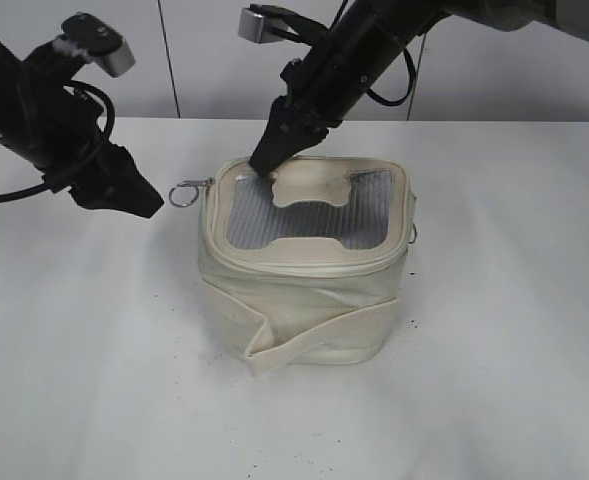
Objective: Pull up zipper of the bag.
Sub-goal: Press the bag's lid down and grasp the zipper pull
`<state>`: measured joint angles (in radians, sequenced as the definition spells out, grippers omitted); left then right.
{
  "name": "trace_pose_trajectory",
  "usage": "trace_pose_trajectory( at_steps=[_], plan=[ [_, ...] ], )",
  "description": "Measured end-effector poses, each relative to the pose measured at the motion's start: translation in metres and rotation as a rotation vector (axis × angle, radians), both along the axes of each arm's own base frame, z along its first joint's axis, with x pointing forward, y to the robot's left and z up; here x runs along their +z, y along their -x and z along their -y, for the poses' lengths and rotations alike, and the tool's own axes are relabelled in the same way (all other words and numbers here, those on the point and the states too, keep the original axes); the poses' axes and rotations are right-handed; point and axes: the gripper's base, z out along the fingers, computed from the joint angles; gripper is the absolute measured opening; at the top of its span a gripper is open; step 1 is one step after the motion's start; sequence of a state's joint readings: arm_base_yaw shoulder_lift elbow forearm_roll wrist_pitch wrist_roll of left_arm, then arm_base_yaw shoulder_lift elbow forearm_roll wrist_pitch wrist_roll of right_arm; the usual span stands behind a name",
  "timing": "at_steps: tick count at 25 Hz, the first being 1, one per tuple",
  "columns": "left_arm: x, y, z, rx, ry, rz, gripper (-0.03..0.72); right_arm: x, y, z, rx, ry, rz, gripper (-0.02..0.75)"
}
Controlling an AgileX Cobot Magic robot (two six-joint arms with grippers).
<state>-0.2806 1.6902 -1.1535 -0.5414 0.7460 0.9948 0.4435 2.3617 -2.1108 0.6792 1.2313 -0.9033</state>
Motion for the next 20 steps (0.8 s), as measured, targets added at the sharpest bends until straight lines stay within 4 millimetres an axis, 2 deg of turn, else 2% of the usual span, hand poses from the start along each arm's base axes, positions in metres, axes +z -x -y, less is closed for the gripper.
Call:
trace_pose_trajectory(
  at_steps=[7, 14, 20],
  plan=[
    [0.001, -0.001, 0.003, -0.050, -0.009, 0.050, 0.563, 0.000, 0.000, 0.000, -0.002, 0.000, -0.001, 0.039],
    [0.003, 0.002, 0.028, -0.086, -0.007, 0.132, 0.564, 0.000, 0.000, 0.000, -0.002, 0.000, -0.001, 0.039],
    [-0.015, -0.004, 0.034, -0.085, -0.022, 0.113, 0.561, 0.000, 0.000, 0.000, -0.003, 0.000, -0.002, 0.039]
  ],
)
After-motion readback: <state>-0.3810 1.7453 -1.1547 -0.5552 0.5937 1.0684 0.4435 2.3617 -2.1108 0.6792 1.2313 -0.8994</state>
